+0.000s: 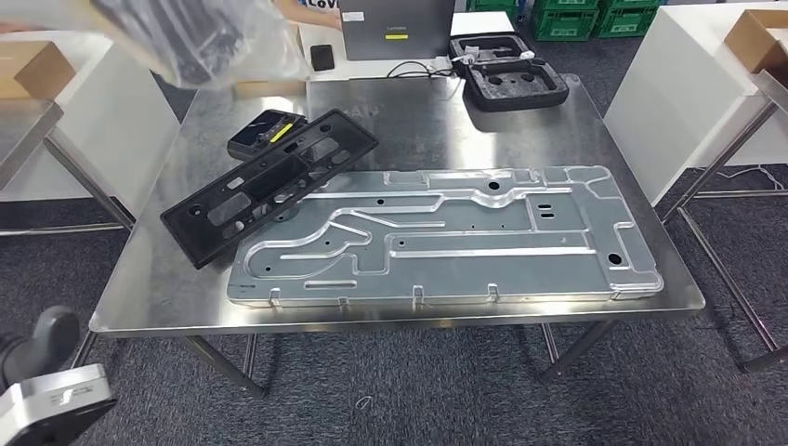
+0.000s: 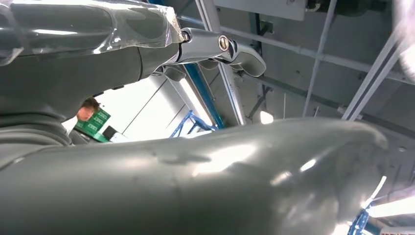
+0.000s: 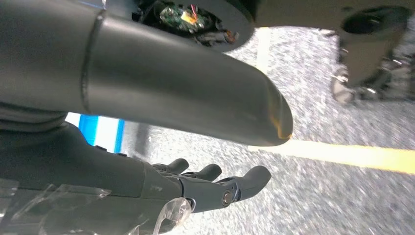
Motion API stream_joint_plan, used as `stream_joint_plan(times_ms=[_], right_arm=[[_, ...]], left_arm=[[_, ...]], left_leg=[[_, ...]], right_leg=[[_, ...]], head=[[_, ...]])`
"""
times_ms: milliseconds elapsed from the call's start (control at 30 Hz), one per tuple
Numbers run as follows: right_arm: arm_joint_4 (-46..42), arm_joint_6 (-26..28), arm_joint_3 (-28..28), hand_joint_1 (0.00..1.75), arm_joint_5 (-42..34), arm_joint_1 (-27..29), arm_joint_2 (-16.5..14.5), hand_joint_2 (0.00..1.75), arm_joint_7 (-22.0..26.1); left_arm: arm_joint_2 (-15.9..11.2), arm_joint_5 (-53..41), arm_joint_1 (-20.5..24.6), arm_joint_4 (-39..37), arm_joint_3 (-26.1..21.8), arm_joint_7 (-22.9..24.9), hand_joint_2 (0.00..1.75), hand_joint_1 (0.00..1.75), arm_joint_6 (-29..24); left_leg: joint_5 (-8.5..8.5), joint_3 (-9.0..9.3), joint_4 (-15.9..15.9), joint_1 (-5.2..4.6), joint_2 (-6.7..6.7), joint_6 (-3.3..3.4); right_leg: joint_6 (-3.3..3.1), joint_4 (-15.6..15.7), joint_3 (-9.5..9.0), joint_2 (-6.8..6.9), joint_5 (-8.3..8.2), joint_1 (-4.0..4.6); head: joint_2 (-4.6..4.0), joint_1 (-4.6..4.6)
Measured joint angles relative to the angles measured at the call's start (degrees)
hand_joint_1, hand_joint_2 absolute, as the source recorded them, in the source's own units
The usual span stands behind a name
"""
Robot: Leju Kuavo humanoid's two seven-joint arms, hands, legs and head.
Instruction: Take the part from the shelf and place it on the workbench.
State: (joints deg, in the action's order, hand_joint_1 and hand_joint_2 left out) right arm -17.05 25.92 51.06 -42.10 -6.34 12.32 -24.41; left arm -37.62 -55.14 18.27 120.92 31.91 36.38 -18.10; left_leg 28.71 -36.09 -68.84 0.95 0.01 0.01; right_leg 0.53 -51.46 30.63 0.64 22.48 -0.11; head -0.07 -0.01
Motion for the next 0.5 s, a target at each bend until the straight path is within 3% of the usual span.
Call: stream_joint_plan(times_ms=[67,100,133,200,267,300,367,400,433,467,500], right_arm=[[0.0,0.0,0.0,0.0,0.0,0.0,0.0,0.0,0.0],[0.0,0.0,0.0,0.0,0.0,0.0,0.0,0.0,0.0],[0.0,0.0,0.0,0.0,0.0,-0.1,0.0,0.0,0.0],[0.0,0.1,0.0,0.0,0.0,0.0,0.0,0.0,0.0],[0.0,0.1,0.0,0.0,0.0,0.1,0.0,0.0,0.1],[0.0,0.1,0.0,0.0,-0.1,0.1,0.1,0.0,0.1],[0.0,0.1,0.0,0.0,-0.4,0.2,0.1,0.0,0.1],[0.0,0.1,0.0,0.0,-0.4,0.2,0.0,0.0,0.1],[0.0,0.1,0.1,0.0,-0.5,0.2,0.0,0.0,0.1],[0.0,0.1,0.1,0.0,-0.5,0.2,0.0,0.0,0.1],[0.0,0.1,0.1,0.0,-0.5,0.2,0.0,0.0,0.1]], left_arm=[[0.0,0.0,0.1,0.0,0.0,-0.1,0.0,0.0,0.0],[0.0,-0.1,0.2,0.1,0.0,-0.2,0.0,0.0,0.1],[0.0,-0.1,0.3,0.2,0.0,-0.3,0.0,0.0,0.1],[0.0,-0.2,0.3,0.4,0.1,-0.5,0.0,0.0,0.3],[0.0,-0.3,0.4,0.4,0.3,-0.6,0.0,0.0,0.4],[0.0,-0.3,0.4,0.5,0.4,-0.6,0.0,0.0,0.5],[0.0,-0.4,0.4,0.6,0.5,-0.6,0.0,0.0,0.5],[0.0,-0.5,0.4,0.6,0.6,-0.6,0.0,0.0,0.5],[0.0,-0.5,0.3,0.6,0.6,-0.6,0.0,0.0,0.5],[0.0,-0.5,0.3,0.6,0.7,-0.6,0.0,0.0,0.4],[0.0,-0.6,0.2,0.6,0.7,-0.6,0.0,0.0,0.4]], left_leg=[[-2.13,6.29,8.7,0.09,-0.08,-0.06],[-2.24,8.68,12.5,0.01,-0.23,0.22],[-1.89,9.94,14.9,-0.1,-0.38,0.57],[-1.82,9.7,15.7,-0.3,-0.57,1.61],[-2.68,8.71,15.6,-0.26,-0.4,2.72],[-3.22,8.13,15.7,-0.23,-0.31,3.27],[-4.23,6.93,15.7,-0.33,-0.23,3.88],[-4.73,6.26,15.6,-0.44,-0.22,3.99],[-5.26,5.64,15.6,-0.56,-0.23,4.03],[-5.79,5.05,15.6,-0.71,-0.24,4.02],[-6.28,4.52,15.5,-0.84,-0.25,4.0]], right_leg=[[0.56,-0.8,1.69,-0.14,-0.75,-0.09],[0.88,-1.2,2.32,-0.22,-1.11,-0.07],[1.2,-1.5,2.76,-0.31,-1.45,-0.02],[1.86,-1.6,3.24,-0.47,-2.27,0.01],[2.47,-2.9,4.1,-0.61,-1.04,-0.19],[2.73,-5.0,4.94,-0.65,1.08,-0.28],[3.12,-12.5,7.25,-0.65,7.09,-0.38],[3.23,-16.6,8.2,-0.65,9.28,-0.38],[3.24,-19.4,8.48,-0.65,10.21,-0.38],[3.15,-20.1,7.78,-0.65,9.8,-0.36],[2.92,-18.7,6.0,-0.65,8.44,-0.32]], head=[[0.0,-0.03],[0.0,-0.03],[0.0,-0.04],[0.0,0.01],[0.0,0.07],[0.0,0.1],[0.0,0.25],[0.0,0.28],[0.0,0.31],[0.0,0.31],[0.0,0.31]])
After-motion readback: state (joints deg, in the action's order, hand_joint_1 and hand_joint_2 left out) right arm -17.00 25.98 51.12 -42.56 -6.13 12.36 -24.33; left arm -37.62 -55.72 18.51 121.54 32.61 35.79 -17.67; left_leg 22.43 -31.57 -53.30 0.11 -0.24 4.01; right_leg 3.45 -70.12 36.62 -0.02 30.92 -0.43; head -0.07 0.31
